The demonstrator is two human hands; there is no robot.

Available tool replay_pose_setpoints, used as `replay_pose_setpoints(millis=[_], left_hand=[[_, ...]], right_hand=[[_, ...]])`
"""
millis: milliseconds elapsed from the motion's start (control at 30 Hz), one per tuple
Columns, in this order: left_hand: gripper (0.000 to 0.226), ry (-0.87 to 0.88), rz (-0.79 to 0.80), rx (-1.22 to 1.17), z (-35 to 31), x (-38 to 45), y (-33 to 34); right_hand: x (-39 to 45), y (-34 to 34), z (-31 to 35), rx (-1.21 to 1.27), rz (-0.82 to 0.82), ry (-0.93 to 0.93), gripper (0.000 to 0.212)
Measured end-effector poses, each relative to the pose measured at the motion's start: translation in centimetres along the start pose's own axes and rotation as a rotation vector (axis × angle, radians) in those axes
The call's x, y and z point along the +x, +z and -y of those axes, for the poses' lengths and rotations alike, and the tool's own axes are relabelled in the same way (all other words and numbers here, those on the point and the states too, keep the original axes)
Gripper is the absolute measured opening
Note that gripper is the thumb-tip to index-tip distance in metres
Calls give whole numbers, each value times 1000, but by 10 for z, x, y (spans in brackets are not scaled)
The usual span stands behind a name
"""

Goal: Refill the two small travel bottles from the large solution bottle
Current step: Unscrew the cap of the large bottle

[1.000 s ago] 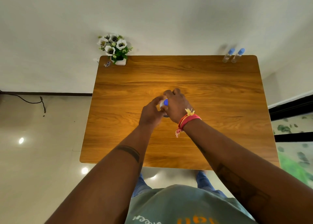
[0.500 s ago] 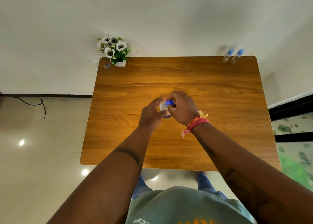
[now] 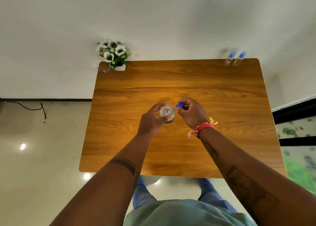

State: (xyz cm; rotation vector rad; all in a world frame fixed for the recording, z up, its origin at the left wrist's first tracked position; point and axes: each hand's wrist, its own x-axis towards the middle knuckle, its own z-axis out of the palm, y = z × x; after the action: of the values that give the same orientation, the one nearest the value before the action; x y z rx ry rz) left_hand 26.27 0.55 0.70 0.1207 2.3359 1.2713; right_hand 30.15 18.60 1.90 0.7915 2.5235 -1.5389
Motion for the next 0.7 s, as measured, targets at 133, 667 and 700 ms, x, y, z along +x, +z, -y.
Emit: replay_pose_setpoints(millis=[133,667,700], left_hand=[[63,25,13,48,4,-1,0],[62,117,5,35,17,2,0],[62,122,8,38,17,3,0]], right_hand=[[10,3,-9,-33,-9,28,30],[88,47,-61,-373,145,-129,31],[89,49,-64,-383,144,-138,31]])
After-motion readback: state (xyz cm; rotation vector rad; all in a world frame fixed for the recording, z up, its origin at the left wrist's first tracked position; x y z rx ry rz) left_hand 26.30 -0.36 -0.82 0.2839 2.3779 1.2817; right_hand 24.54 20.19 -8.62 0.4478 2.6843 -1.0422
